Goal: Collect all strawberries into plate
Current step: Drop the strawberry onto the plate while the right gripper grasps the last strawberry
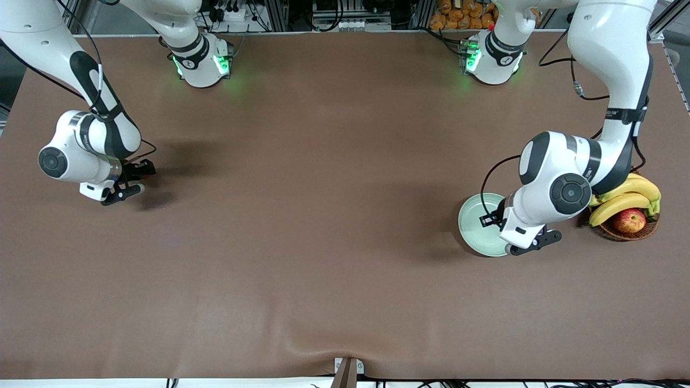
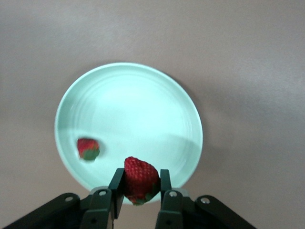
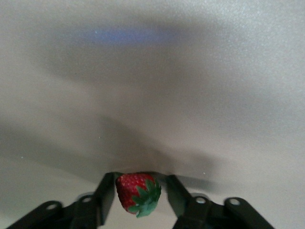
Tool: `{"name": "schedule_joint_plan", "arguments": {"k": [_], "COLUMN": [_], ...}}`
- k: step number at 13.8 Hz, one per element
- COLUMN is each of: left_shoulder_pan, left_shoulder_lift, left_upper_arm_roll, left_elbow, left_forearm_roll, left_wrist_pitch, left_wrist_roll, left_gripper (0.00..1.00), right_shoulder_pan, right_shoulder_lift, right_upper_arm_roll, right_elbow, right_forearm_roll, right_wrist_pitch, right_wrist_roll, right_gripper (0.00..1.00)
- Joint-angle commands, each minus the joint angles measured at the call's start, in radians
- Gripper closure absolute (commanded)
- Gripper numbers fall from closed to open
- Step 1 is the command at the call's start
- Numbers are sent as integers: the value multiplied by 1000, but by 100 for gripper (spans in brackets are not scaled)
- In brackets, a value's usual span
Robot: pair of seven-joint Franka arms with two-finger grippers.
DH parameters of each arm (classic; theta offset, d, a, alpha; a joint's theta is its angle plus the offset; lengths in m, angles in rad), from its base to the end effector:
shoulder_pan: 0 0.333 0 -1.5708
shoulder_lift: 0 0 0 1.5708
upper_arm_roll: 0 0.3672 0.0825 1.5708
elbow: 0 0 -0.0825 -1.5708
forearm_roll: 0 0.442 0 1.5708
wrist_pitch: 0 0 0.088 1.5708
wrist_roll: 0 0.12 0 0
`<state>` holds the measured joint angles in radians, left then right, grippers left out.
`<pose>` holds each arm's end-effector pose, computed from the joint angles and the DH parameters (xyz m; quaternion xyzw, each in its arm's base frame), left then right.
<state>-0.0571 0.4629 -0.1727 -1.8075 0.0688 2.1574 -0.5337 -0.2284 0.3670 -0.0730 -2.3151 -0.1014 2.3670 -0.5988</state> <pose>0.6875 -0.1486 0.2782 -0.9890 -0.1376 0.0529 0.0092 0.5005 -0.1603 0.1459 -0.9688 -0.1873 0.1596 0.0298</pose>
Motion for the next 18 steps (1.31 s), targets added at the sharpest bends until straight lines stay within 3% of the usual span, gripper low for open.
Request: {"name": "schedule_joint_plan", "arguments": {"k": [1, 3, 4, 5, 6, 11, 13, 18], "left_shoulder_pan": [19, 23, 23, 25, 25, 11, 7, -6], "left_shoulder_lift": [8, 22, 25, 25, 19, -58, -60, -30], "left_upper_arm_roll": [-11, -11, -11, -10, -10, -16, -59, -129], "left_elbow": [-105, -105, -104, -101, -96, -81, -14, 120], "left_forearm_roll": [19, 22, 22, 22, 22, 8, 2, -96], "left_wrist_pitch": [143, 153, 153, 153, 151, 125, 57, 18], "left_wrist_roll": [76, 107, 113, 113, 115, 95, 54, -115], "left_gripper": [100, 96, 75, 24, 0, 0, 0, 0], "right_shoulder_pan": [-23, -13, -6, 9, 36, 211, 300, 483], "right_shoulder_lift": [-34, -49, -68, -85, -100, -88, -68, 113], "right_upper_arm_roll": [19, 22, 27, 28, 30, 71, 71, 71], "right_elbow": [-47, -38, -29, -18, -1, 163, 216, 498], "right_forearm_roll": [-26, -26, -26, -24, -24, -14, -14, 15], "right_wrist_pitch": [0, -26, -32, -34, -34, -29, -23, -32], "right_wrist_roll": [-10, -10, -10, -9, -9, -16, -15, 0], "right_gripper": [100, 100, 100, 100, 100, 100, 100, 100]}}
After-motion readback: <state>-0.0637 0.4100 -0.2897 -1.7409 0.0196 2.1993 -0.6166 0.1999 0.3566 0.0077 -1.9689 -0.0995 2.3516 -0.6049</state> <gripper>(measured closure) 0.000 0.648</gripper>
